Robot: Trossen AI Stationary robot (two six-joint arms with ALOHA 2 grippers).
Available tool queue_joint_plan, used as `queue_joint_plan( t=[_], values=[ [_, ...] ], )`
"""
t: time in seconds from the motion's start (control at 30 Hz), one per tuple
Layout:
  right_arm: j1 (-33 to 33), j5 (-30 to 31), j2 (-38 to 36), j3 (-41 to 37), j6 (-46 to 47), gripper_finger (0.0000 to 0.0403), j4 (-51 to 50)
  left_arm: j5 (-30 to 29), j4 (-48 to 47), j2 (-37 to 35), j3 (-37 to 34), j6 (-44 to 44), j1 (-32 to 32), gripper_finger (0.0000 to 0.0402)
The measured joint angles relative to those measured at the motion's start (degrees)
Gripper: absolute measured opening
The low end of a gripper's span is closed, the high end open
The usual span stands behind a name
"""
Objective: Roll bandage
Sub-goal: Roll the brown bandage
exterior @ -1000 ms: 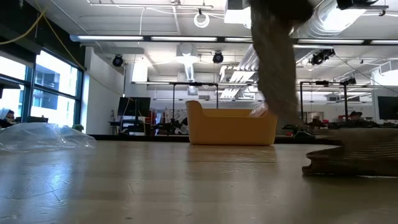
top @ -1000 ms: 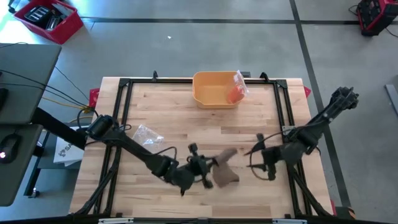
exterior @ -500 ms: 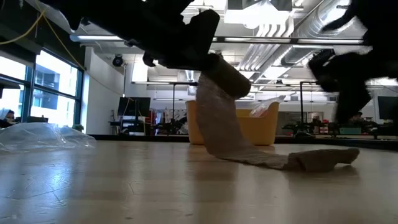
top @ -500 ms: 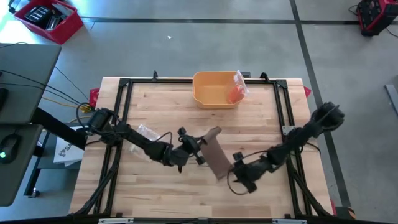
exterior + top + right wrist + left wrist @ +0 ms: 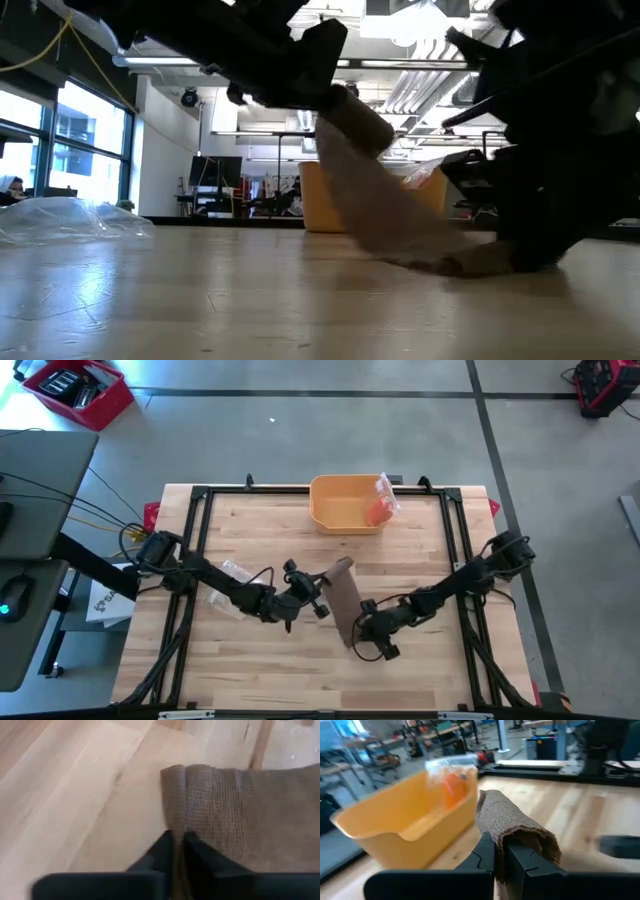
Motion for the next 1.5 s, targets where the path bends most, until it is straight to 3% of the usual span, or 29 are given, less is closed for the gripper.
queue_joint_plan(
  t=[0.2,0.4,0.6,0.77,0.93,1.07,1.27,1.37,1.5],
  values=[
    [13.7,2.3,-9.2,-0.7,12.8,0.0004,-7.3,-0.5,-4.8,-5.0,0.0,3.8,1.5,0.0004],
    [34.1,18.4,-17.5,1.7,29.9,0.0002,-7.5,-0.3,-13.6,-10.5,0.0,3.9,2.6,0.0003],
    [47.3,31.9,-15.9,14.7,36.3,0.0001,-17.1,2.9,-19.5,-16.2,0.0,5.1,2.6,0.0003],
    [52.4,45.5,-13.3,32.8,33.6,0.0001,-38.3,15.7,-23.1,-18.4,0.0,1.4,2.4,0.0003],
    [51.2,59.4,-13.0,49.2,33.2,0.0,-62.9,24.3,-23.4,-14.2,0.0,-5.9,-0.5,0.0003],
    [46.3,63.9,-13.0,61.5,33.2,0.0,-80.3,29.4,-20.2,-8.1,0.0,-11.8,-4.6,0.0003],
    [32.5,63.0,-13.1,73.7,31.6,0.0,-99.4,37.1,-9.2,-0.7,1.9,-18.1,-13.2,0.0003],
    [23.5,61.2,-13.9,75.0,24.4,0.0,-99.4,37.5,-4.7,1.9,5.0,-19.2,-17.5,0.0002],
    [10.4,53.9,-14.2,75.0,13.9,0.0,-97.1,36.7,-0.5,4.0,9.9,-17.7,-22.2,0.0002]
  ],
)
